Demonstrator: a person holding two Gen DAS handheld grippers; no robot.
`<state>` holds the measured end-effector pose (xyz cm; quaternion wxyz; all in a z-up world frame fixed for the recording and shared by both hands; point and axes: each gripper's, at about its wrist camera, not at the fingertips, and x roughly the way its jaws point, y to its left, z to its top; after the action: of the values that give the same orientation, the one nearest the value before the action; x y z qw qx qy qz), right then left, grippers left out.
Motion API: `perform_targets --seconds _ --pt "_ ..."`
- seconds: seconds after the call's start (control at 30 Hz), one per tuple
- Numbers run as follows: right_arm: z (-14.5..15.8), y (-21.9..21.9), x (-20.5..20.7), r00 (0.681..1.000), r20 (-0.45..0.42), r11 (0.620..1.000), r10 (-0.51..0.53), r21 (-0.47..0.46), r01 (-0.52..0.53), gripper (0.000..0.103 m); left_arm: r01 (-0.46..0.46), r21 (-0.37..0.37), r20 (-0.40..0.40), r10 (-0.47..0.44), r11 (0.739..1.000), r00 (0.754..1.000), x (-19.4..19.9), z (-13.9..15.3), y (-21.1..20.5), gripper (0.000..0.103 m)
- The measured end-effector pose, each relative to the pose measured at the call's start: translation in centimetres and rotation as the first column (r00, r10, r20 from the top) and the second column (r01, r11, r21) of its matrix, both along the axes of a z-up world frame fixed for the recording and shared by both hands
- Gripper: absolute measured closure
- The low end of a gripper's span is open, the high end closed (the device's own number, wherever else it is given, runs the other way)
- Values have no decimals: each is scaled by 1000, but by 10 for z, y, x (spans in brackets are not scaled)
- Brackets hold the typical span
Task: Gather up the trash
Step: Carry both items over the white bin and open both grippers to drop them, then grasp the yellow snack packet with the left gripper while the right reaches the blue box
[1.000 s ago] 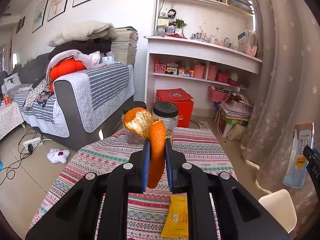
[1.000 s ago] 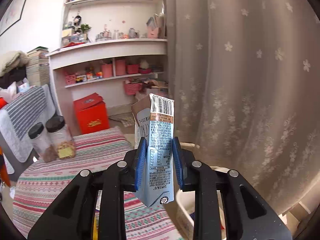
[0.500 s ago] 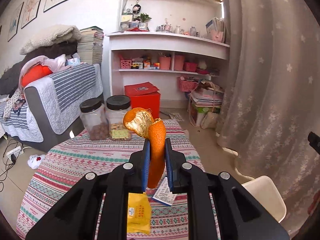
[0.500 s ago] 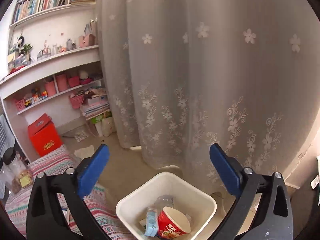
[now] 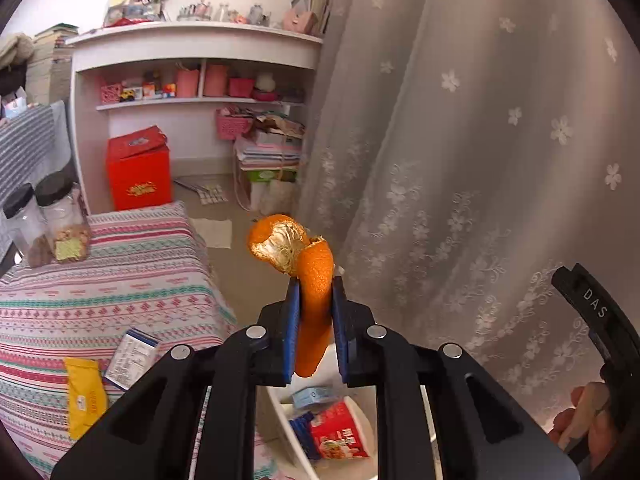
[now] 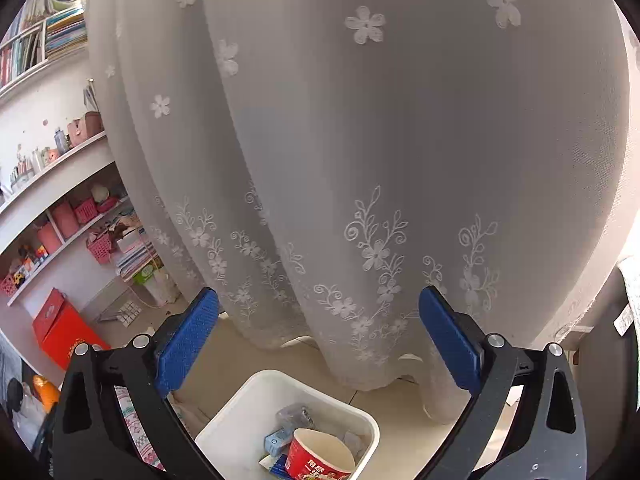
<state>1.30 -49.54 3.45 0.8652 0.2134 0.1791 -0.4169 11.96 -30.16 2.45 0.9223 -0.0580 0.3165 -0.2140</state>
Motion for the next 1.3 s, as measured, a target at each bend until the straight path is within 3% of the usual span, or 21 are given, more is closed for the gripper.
perform_targets --seconds 0.3,0.33,0.37,0.43,0.47,0.53,0.6,0.73,0.83,0.87,1.0,1.07,1.2,1.3 --pt "-3 -17 -7 1000 15 999 -24 34 23 7 111 -27 -115 -113 993 987 4 -17 -54 84" --pt "-3 -17 -8 1000 16 999 -23 34 23 7 119 -28 -128 -121 993 984 4 -18 -56 74" --pt "-2 -16 -8 1000 17 999 -23 35 23 7 122 -25 -136 -124 992 983 4 -19 -58 52" --pt "-2 -15 -8 1000 21 999 -20 44 19 7 111 -22 -129 -113 994 985 2 -19 -55 31" --pt "-3 -15 -8 1000 22 999 -15 51 14 7 104 -13 -120 -105 994 987 0 -20 -50 26" --pt "-5 -12 -3 1000 15 998 8 66 -9 7 83 41 -114 -78 996 990 -1 -25 -37 16" --pt "-6 -7 4 999 8 995 49 81 -50 7 38 130 -101 -25 991 995 0 -37 -16 14" --pt "-10 12 23 988 -26 985 150 90 -148 7 -98 338 -88 135 936 987 14 -76 50 14" --pt "-13 31 39 973 -66 973 219 85 -213 7 -160 455 -198 274 876 941 40 -115 114 14" --pt "-14 37 44 968 -78 969 239 84 -233 7 -165 464 -249 307 870 918 48 -127 135 14" --pt "-18 62 61 940 -124 947 317 89 -308 7 -171 452 -428 381 876 819 73 -166 204 14" --pt "-19 73 68 927 -140 936 349 91 -339 7 -167 436 -481 386 884 787 82 -177 226 14" --pt "-22 94 81 904 -161 917 397 101 -385 7 -113 399 -571 343 910 746 89 -197 232 14" --pt "-25 107 92 887 -175 903 428 113 -414 7 -58 406 -600 314 912 736 89 -211 225 14"
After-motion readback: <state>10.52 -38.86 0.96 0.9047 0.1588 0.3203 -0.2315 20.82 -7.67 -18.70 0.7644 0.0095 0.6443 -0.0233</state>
